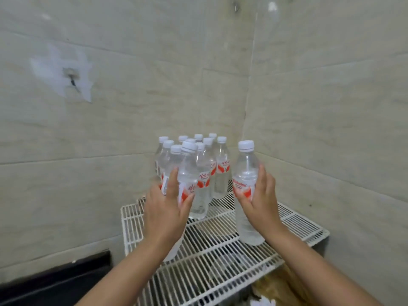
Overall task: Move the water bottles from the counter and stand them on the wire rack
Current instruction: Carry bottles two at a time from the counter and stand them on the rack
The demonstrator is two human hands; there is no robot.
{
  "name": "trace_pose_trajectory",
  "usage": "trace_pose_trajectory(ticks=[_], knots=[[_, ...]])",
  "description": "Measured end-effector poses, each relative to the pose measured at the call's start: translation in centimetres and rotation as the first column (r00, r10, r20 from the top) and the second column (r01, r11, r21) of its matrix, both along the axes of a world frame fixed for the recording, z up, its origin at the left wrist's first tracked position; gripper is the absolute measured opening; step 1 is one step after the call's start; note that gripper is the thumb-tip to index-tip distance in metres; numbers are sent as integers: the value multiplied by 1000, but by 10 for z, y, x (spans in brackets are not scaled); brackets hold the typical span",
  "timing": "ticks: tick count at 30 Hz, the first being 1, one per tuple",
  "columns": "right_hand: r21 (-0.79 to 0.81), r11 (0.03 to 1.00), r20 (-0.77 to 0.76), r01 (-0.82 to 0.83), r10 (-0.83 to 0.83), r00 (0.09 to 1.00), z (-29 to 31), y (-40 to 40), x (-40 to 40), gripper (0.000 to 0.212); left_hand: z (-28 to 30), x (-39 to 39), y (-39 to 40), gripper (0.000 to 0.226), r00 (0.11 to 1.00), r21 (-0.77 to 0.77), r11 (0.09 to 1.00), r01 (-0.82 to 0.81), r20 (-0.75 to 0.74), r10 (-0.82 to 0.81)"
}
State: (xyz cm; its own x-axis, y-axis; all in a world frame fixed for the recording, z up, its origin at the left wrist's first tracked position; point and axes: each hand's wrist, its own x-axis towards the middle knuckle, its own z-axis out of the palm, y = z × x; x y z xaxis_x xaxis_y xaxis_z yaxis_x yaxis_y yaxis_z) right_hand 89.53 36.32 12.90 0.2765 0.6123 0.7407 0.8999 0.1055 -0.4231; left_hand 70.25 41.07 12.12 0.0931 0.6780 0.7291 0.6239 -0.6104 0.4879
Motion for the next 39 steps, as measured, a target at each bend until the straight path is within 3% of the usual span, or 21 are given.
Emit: trace_pose_trajectory(ticks=[7, 14, 22, 26, 29, 32, 35, 39], knots=[[-34, 988, -167, -149, 141, 976, -9, 46, 84, 76, -4, 124, 1, 68, 956, -116, 964, -241, 144, 256], [-41, 962, -235, -268, 252, 939, -18, 82, 125, 81, -17, 196, 18, 74, 872, -187, 932, -310, 334, 357], [4, 946, -180, -325, 321, 930, -18, 82, 124, 76, -16, 219, 32, 75, 838, -234, 895, -380, 323, 441], [-28, 929, -187, -368, 357, 915, -22, 75, 127, 74, -23, 218, 23, 81, 859, -249, 879, -407, 224, 461], [3, 928, -201, -373, 366, 909, -12, 74, 132, 64, -26, 213, 18, 71, 882, -265, 893, -365, 209, 422], [20, 923, -142, -384, 383, 913, 19, 79, 139, 63, -14, 202, 15, 62, 911, -168, 941, -293, 251, 329], [-179, 869, -9, -462, 468, 884, 63, 91, 146, 60, 21, 181, 23, 57, 950, -64, 975, -213, 217, 222], [-554, 728, 113, -404, 546, 830, 104, 93, 153, 54, 75, 160, 45, 49, 995, -115, 989, -92, -57, 86]])
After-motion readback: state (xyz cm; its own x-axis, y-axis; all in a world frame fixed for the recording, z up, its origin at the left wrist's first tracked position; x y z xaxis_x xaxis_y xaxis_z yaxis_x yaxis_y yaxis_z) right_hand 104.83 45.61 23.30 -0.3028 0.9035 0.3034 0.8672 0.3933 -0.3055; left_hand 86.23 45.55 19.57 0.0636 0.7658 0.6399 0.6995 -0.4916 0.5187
